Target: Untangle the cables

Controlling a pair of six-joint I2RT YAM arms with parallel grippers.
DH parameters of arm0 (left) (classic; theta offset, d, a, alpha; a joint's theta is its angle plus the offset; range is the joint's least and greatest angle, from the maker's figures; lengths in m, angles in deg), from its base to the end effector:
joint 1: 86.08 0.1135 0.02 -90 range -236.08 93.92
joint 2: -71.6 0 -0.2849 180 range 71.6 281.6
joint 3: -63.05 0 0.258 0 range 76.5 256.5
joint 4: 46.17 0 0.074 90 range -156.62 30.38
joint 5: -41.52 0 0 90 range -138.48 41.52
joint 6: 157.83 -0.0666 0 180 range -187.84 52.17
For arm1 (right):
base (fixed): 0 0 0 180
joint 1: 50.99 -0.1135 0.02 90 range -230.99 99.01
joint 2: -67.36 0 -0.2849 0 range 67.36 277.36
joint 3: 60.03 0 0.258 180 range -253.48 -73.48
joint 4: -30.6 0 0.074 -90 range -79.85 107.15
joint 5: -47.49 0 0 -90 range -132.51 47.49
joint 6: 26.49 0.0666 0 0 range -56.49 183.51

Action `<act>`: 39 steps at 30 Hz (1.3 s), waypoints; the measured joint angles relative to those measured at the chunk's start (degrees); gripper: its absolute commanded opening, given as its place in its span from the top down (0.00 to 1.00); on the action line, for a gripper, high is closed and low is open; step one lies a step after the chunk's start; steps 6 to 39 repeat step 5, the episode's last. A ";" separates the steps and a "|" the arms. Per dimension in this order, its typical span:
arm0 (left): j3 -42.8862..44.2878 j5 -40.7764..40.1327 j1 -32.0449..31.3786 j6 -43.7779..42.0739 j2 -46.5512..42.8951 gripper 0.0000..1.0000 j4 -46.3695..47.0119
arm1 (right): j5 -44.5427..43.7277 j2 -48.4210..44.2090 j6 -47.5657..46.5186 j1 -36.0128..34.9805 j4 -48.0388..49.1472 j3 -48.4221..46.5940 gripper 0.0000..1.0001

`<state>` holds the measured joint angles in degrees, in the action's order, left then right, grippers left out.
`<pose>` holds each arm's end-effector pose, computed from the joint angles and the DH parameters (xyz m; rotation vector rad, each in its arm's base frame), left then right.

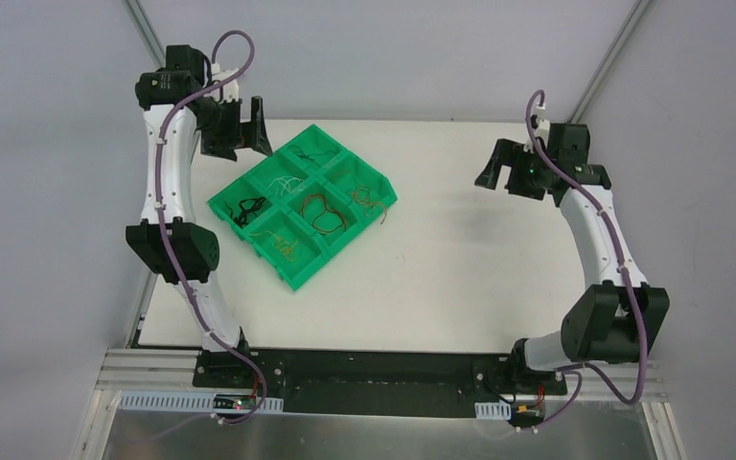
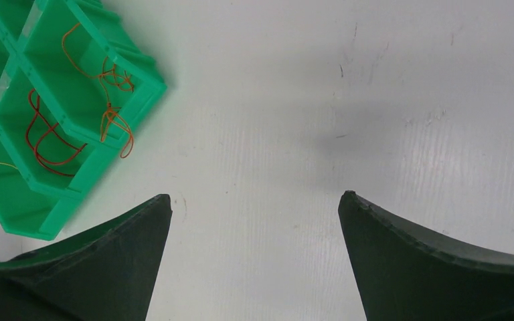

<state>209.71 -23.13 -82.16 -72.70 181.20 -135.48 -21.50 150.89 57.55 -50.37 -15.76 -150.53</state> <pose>0.4046 -0.0009 0.4313 0.2056 2.4122 -0.4780 0.3495 0.0201 0.3415 -0.2977 2.2073 0.3505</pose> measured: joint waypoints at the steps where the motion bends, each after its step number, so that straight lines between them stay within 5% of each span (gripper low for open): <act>1: -0.57 -0.11 0.39 0.81 0.24 0.01 -0.61 | 0.02 -0.92 0.04 0.20 0.04 0.94 0.01; 39: -4.50 -0.09 0.90 2.54 0.28 0.01 -1.79 | 0.07 -4.79 0.37 0.59 0.04 5.62 0.01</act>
